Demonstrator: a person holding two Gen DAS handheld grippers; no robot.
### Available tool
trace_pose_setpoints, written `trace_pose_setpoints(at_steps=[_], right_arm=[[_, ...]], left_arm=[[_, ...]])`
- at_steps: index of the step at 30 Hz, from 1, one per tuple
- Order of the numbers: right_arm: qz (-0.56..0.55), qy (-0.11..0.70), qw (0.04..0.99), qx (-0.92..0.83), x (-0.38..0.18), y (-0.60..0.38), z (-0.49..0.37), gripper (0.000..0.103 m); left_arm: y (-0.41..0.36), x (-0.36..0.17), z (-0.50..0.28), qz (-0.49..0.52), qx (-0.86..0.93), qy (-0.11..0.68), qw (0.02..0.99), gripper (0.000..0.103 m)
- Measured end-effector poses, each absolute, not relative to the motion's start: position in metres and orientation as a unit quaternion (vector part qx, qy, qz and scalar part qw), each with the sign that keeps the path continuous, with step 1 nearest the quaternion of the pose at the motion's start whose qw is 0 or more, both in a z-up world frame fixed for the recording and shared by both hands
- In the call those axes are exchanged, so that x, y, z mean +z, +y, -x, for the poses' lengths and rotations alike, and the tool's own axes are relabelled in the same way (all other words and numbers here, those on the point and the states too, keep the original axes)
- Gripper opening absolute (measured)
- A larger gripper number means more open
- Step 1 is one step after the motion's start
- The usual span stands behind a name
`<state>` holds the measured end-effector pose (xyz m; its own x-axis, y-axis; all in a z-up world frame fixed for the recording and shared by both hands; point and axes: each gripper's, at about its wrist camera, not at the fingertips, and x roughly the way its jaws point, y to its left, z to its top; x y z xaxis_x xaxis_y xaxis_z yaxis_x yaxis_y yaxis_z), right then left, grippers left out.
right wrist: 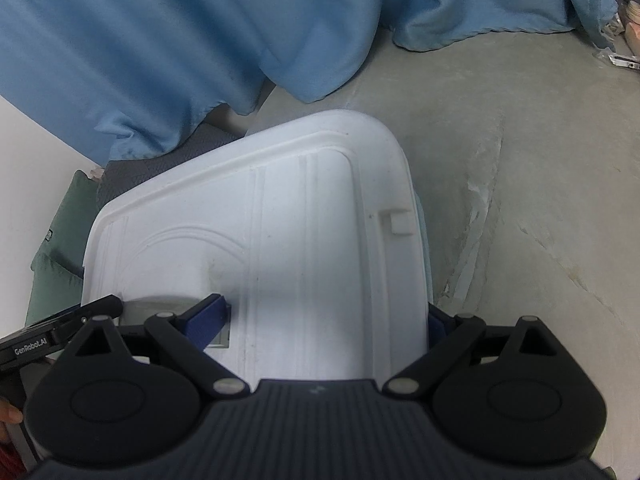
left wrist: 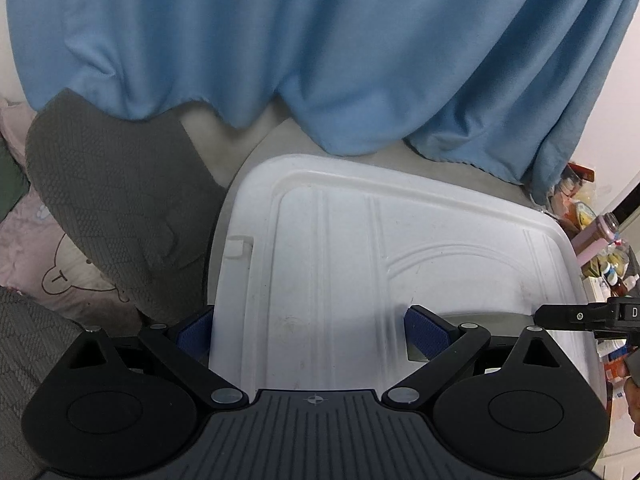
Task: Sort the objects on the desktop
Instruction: 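Lower the lid onto the tub rim and open both grippers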
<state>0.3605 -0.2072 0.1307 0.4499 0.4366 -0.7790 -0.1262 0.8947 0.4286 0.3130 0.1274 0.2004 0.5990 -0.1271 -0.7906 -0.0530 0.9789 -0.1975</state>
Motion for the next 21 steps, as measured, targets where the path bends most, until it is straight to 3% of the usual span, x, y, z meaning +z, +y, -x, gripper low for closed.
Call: trace_pose_setpoints(at_steps=[21], right_arm=[[-0.126, 0.494, 0.850, 0.132, 0.139, -0.216, -0.368, 0.096]], left_arm=[[0.148, 0.170, -0.330, 0.108, -0.014, 0.474, 0.874, 0.099]])
